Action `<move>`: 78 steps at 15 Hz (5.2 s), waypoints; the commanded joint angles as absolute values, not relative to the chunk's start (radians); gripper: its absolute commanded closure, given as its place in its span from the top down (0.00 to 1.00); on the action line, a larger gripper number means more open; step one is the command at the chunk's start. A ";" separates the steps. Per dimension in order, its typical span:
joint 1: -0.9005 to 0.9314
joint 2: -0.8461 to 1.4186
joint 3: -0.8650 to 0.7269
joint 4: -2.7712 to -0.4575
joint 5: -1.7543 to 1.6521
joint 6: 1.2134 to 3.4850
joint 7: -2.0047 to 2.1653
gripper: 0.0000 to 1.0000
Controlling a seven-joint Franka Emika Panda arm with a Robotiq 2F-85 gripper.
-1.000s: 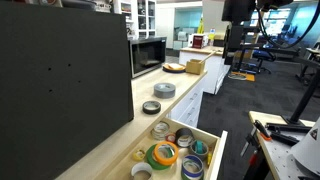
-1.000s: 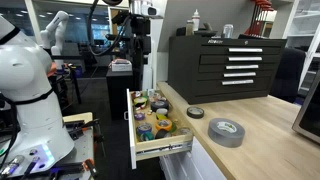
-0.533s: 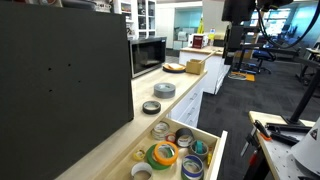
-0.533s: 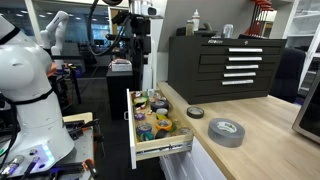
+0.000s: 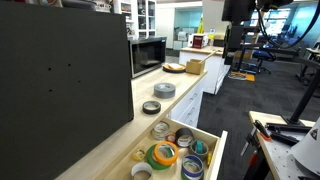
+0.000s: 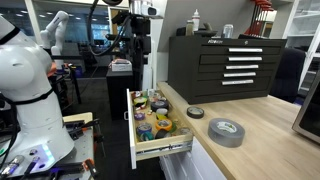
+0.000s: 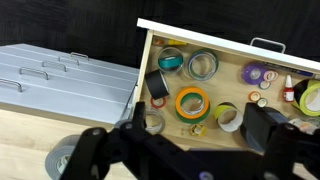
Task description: Remove the orange masking tape from the drawer and put it on the table
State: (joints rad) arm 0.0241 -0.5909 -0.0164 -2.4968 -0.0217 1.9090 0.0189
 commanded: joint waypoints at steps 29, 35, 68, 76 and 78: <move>0.094 -0.145 0.106 -2.620 -0.012 2.549 -0.007 1.00; 0.123 0.001 0.135 -2.623 -0.044 2.692 -0.015 1.00; 0.067 0.642 0.093 -2.188 -0.160 2.843 -0.153 0.47; 0.006 0.646 0.152 -2.228 -0.110 2.849 -0.183 0.02; -0.002 0.629 0.164 -2.241 -0.102 2.846 -0.189 0.06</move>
State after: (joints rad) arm 0.0293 0.6474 0.1276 -2.1960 -0.1344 2.8245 -0.1522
